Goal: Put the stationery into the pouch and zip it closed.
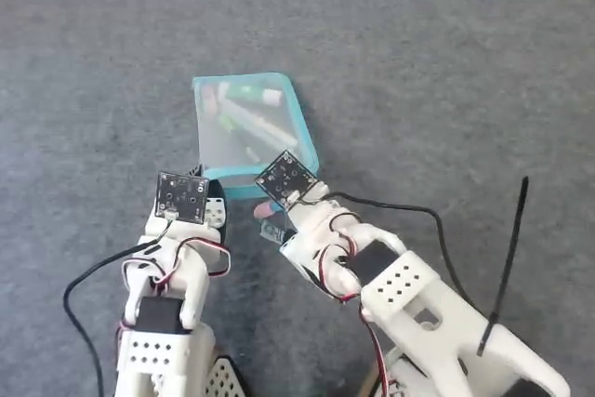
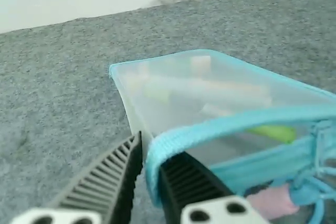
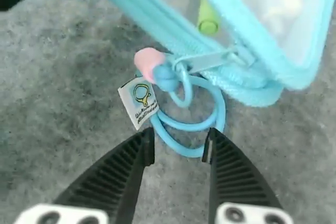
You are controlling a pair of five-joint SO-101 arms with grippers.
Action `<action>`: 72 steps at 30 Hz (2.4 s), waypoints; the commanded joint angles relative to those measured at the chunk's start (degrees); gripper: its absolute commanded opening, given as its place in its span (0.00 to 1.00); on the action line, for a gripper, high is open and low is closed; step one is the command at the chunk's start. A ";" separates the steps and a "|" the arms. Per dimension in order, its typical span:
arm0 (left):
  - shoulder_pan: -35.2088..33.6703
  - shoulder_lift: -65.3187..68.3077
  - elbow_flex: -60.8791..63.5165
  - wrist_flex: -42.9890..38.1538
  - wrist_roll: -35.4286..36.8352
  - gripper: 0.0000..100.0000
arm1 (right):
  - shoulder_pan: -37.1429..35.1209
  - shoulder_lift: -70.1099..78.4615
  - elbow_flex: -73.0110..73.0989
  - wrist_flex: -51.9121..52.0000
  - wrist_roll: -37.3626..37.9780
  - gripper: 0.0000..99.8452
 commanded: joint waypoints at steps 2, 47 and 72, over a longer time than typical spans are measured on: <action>-0.09 -0.97 -1.01 -1.85 -1.14 0.01 | 2.15 -2.59 -0.53 -1.54 -0.35 0.16; 0.44 -0.97 -1.89 -1.93 -0.79 0.01 | -5.23 9.36 6.33 -38.46 -7.38 0.16; 0.44 -0.97 -1.89 -2.02 -0.88 0.01 | -3.12 -25.71 -7.03 18.33 5.54 0.01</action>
